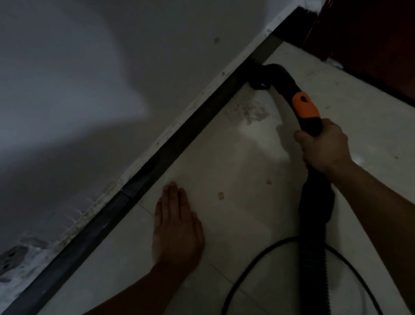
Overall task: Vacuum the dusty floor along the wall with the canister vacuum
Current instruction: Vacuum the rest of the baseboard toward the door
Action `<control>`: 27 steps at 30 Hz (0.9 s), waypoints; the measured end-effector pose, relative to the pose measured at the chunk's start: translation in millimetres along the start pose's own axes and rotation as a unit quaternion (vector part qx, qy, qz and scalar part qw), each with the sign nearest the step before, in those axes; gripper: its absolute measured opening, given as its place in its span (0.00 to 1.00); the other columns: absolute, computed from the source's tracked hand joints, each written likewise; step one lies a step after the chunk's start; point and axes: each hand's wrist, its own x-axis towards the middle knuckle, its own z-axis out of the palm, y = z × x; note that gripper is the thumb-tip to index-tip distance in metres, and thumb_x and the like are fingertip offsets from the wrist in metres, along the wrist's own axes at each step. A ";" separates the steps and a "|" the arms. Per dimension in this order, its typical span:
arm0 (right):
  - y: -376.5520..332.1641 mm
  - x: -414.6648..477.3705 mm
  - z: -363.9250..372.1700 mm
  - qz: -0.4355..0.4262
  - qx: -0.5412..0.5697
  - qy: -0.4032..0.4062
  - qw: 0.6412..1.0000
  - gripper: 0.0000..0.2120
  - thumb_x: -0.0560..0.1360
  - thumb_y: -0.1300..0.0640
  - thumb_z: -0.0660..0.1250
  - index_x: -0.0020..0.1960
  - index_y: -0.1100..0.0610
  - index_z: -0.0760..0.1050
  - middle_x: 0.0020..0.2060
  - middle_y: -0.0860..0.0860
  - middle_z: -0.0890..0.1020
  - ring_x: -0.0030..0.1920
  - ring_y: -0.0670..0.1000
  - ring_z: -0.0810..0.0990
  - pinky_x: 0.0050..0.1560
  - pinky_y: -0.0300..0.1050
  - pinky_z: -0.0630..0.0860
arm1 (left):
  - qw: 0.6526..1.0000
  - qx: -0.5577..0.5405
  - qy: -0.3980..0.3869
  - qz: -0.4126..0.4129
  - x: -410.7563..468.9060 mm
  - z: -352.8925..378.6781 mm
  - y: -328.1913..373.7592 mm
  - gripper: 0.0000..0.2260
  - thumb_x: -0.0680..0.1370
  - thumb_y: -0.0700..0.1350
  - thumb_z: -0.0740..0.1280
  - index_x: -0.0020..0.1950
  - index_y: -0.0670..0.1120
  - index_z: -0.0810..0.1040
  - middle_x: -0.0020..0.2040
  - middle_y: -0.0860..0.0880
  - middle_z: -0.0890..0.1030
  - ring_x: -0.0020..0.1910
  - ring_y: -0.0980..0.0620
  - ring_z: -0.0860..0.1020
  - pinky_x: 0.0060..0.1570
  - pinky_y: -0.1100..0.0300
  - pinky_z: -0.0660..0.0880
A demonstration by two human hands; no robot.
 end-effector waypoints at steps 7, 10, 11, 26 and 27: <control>17.0 -27.8 -18.4 -0.020 -0.018 -0.082 0.996 0.10 0.73 0.54 0.70 0.52 0.53 0.74 0.34 0.55 0.79 0.26 0.53 0.78 0.23 0.40 0.71 | 1.000 0.001 0.008 0.008 1.0 0.6 -1.1 0.25 0.78 0.46 0.49 0.70 0.33 0.67 0.72 0.34 0.66 0.72 0.37 0.65 0.71 0.44 0.57; 16.8 -15.7 -21.7 0.000 -0.001 -0.040 0.999 0.11 0.72 0.55 0.71 0.52 0.56 0.75 0.34 0.56 0.79 0.27 0.54 0.77 0.27 0.41 0.72 | 1.000 -0.004 0.005 0.012 1.0 0.7 -1.4 0.26 0.78 0.46 0.49 0.71 0.32 0.67 0.72 0.34 0.65 0.72 0.37 0.65 0.71 0.43 0.58; 16.8 -9.4 -25.3 0.010 0.001 -0.022 1.000 0.11 0.72 0.55 0.71 0.52 0.57 0.75 0.34 0.56 0.79 0.27 0.54 0.76 0.29 0.42 0.73 | 1.000 -0.004 0.006 0.011 1.3 1.1 -1.6 0.26 0.78 0.46 0.49 0.71 0.33 0.67 0.72 0.34 0.66 0.72 0.37 0.65 0.71 0.43 0.58; 50.0 -70.7 -36.7 0.008 -0.030 0.010 0.999 0.10 0.73 0.54 0.71 0.50 0.55 0.74 0.35 0.58 0.80 0.32 0.58 0.80 0.34 0.48 0.77 | 1.000 0.008 0.016 0.007 1.2 7.8 -3.5 0.26 0.79 0.46 0.49 0.72 0.33 0.65 0.74 0.35 0.63 0.73 0.38 0.63 0.74 0.47 0.57; 46.4 -68.9 -34.1 0.000 -0.027 0.004 1.000 0.10 0.73 0.55 0.71 0.50 0.56 0.73 0.35 0.58 0.80 0.31 0.57 0.80 0.32 0.45 0.76 | 1.000 0.009 0.017 0.007 0.9 7.7 -3.5 0.25 0.79 0.45 0.49 0.72 0.33 0.65 0.74 0.35 0.64 0.73 0.38 0.63 0.73 0.46 0.58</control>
